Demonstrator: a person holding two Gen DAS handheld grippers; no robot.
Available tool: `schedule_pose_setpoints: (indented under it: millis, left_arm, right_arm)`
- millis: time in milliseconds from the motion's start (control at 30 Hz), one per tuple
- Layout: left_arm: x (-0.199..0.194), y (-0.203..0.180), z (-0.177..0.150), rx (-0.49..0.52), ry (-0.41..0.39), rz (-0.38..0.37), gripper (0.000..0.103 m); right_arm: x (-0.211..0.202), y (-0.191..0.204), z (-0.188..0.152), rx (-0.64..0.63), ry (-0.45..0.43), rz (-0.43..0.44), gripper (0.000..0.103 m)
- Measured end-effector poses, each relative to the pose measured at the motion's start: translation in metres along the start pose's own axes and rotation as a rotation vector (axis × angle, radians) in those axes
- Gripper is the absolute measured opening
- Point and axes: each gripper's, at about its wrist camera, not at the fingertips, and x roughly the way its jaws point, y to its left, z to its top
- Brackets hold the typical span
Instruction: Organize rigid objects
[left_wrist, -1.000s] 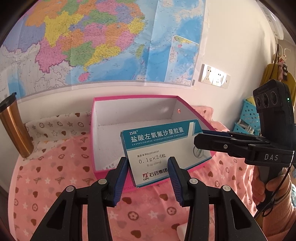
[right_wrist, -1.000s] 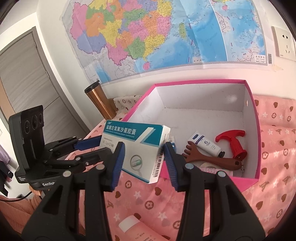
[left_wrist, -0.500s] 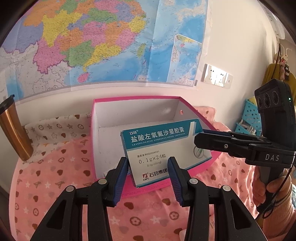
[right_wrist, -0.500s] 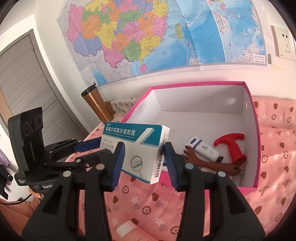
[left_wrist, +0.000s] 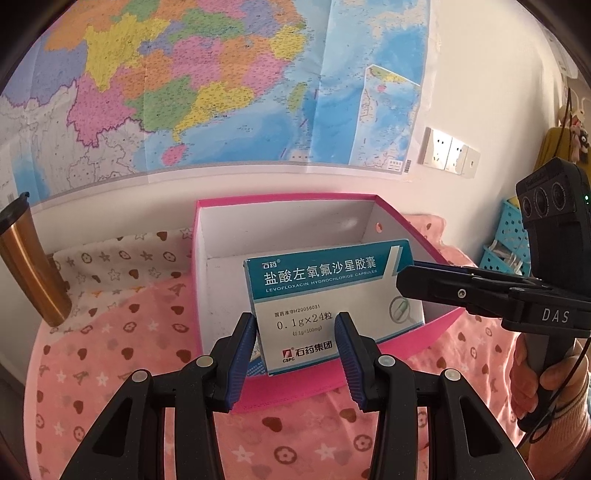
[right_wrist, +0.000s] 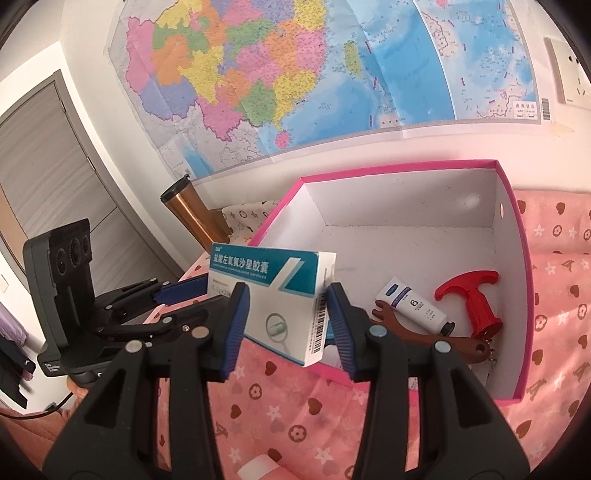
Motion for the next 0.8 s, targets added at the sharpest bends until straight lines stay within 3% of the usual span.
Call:
schedule_pose_setpoints:
  millis: [800]
  left_arm:
    - [0.023, 0.018, 0.002, -0.023, 0.054, 0.035, 0.044]
  right_arm:
    - [0.033, -0.010, 0.003, 0.045, 0.055, 0.003, 0.046]
